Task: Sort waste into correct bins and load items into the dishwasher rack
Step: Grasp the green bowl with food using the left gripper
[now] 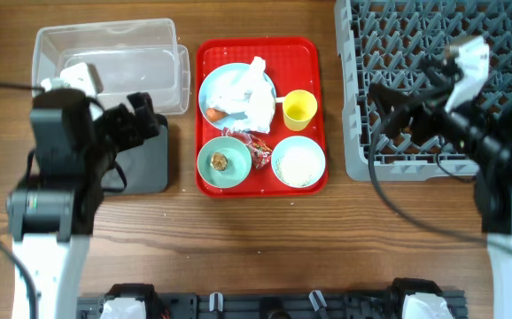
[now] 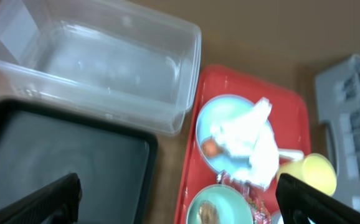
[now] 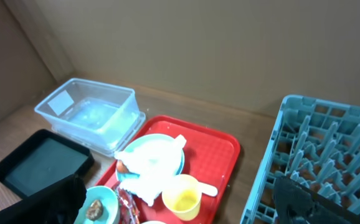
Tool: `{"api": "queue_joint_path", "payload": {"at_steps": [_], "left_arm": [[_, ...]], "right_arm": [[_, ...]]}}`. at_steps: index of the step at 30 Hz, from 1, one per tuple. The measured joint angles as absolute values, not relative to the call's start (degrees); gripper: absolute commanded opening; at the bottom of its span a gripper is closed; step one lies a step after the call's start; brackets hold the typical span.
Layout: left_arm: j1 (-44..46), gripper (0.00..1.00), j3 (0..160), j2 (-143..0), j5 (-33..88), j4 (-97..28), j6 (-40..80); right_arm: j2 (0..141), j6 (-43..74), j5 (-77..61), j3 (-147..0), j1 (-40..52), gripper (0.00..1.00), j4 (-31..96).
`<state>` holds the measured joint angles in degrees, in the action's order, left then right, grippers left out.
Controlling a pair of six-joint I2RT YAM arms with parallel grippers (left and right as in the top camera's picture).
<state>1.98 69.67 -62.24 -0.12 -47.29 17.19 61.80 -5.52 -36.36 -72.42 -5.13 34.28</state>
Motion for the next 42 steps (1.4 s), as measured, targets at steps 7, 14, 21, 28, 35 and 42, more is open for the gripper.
{"api": "queue_joint_path", "payload": {"at_steps": [7, 14, 21, 28, 35, 42], "left_arm": [[1.98, 1.0, 70.89, -76.93, 5.98, -54.28, 17.21], [13.32, 0.91, 70.89, -84.88, 10.48, -53.58, 14.2], [35.81, 0.68, 70.94, -99.74, 0.19, -46.76, 13.34], [36.71, 0.17, 70.91, -105.71, -3.73, -45.21, 12.64], [36.71, 0.04, 69.06, -105.82, -4.91, -41.52, 12.93], [36.71, 0.04, 69.06, -105.8, -5.8, -41.56, 13.19]], "right_arm": [[73.3, 3.49, -38.63, -73.3, -5.13, 1.0, 36.03], [75.22, 3.79, -35.86, -73.34, -5.13, 0.99, 42.63], [75.26, 3.42, -26.87, -73.34, -5.13, 0.9, 47.64], [75.26, 3.42, -26.24, -73.34, -5.13, 0.83, 49.3], [75.26, 3.4, -25.82, -73.34, -5.13, 0.78, 49.74], [75.26, 3.4, -24.99, -73.34, -5.13, 0.78, 50.17]]}}
